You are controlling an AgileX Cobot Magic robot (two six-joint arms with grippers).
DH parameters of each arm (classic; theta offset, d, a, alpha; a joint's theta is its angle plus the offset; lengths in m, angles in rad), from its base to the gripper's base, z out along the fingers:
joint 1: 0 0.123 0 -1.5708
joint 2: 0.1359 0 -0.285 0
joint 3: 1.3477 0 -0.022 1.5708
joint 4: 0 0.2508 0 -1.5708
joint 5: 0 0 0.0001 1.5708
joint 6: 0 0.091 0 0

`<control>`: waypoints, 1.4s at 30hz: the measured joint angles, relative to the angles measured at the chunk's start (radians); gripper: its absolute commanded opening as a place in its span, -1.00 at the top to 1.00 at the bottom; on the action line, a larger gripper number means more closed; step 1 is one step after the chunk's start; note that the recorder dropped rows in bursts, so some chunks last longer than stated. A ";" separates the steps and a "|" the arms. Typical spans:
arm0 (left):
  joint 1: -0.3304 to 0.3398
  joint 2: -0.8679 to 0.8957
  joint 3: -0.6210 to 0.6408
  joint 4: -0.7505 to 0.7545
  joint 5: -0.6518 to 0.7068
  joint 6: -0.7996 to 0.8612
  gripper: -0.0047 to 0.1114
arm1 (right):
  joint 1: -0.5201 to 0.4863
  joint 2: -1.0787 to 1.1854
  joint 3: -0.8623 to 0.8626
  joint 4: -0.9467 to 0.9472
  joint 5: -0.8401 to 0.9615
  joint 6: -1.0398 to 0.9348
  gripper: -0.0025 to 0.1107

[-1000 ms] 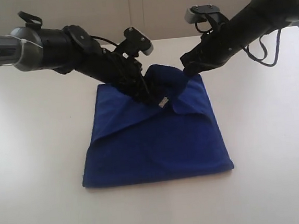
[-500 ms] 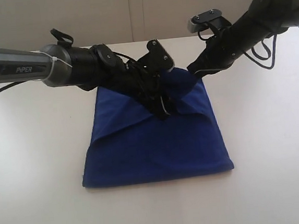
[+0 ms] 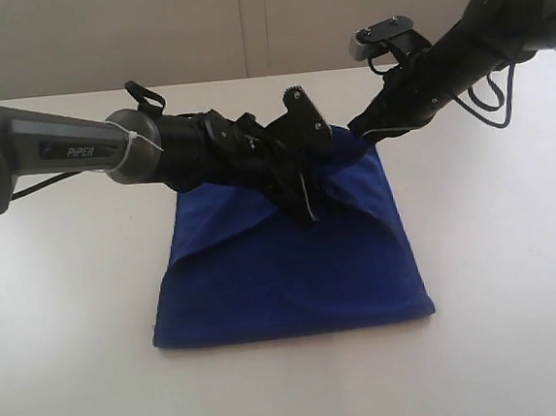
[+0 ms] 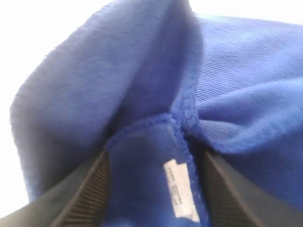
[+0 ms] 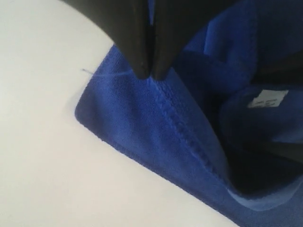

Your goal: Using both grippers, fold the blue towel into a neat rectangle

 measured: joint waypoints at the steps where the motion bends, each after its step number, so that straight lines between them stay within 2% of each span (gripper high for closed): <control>1: 0.000 0.000 0.000 0.000 -0.015 0.000 -0.07 | 0.000 0.000 0.000 0.000 0.000 0.000 0.96; 12: 0.000 0.000 0.000 0.000 -0.042 0.019 0.00 | 0.000 0.000 0.000 0.000 0.002 0.002 0.96; 34: -0.014 0.000 0.000 0.002 -0.084 -0.033 0.02 | 0.000 0.000 0.000 0.000 0.007 0.012 0.96; 37: -0.014 0.000 0.000 0.002 -0.090 -0.042 0.21 | 0.000 0.000 0.000 0.000 0.009 0.012 0.96; 42: -0.014 0.005 0.000 0.002 -0.090 -0.069 0.82 | 0.000 0.000 0.000 0.000 0.009 0.012 0.96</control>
